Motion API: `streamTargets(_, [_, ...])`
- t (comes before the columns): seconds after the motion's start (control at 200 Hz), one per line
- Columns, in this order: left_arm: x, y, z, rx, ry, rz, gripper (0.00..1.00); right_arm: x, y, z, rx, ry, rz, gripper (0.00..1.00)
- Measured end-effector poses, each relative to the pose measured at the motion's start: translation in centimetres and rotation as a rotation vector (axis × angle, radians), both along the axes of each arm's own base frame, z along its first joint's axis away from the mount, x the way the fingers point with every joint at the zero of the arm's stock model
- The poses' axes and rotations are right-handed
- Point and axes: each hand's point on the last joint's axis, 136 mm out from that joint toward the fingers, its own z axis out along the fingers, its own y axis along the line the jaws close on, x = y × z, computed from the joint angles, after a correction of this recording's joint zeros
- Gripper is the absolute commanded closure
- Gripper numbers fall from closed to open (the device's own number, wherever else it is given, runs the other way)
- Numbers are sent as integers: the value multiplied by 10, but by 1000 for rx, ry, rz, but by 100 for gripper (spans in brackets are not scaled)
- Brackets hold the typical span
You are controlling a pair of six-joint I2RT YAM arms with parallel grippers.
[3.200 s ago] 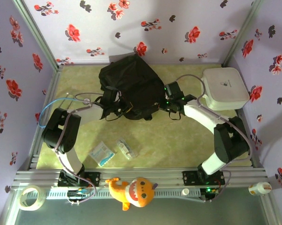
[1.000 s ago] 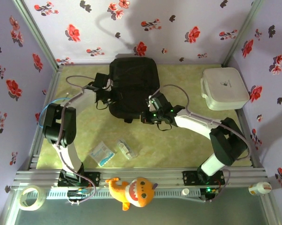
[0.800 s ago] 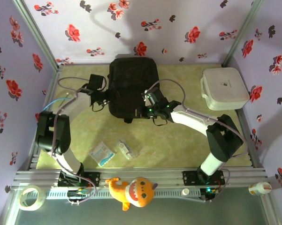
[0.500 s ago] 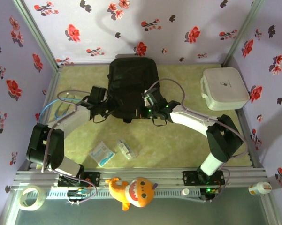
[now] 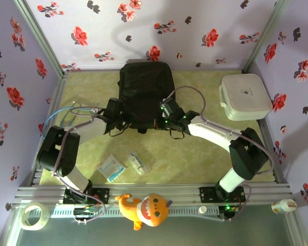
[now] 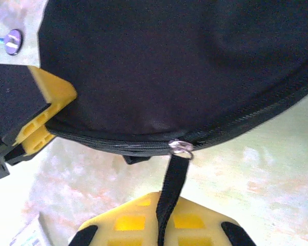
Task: Pack books, pencil case, and school supplies into a backpack
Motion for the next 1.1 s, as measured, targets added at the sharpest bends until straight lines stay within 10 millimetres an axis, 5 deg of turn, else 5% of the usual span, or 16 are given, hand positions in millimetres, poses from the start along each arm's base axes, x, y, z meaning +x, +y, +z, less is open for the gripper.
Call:
streamTargets(0.125, [2, -1, -1, 10, -9, -3, 100, 4, -15, -7, -53, 3, -64, 100])
streamTargets(0.545, [1, -5, 7, 8, -38, -40, 100, 31, -69, -18, -106, 36, -242, 100])
streamTargets(1.1, [-1, -8, 12, 44, -54, -118, 100, 62, -97, -17, -199, 56, -293, 100])
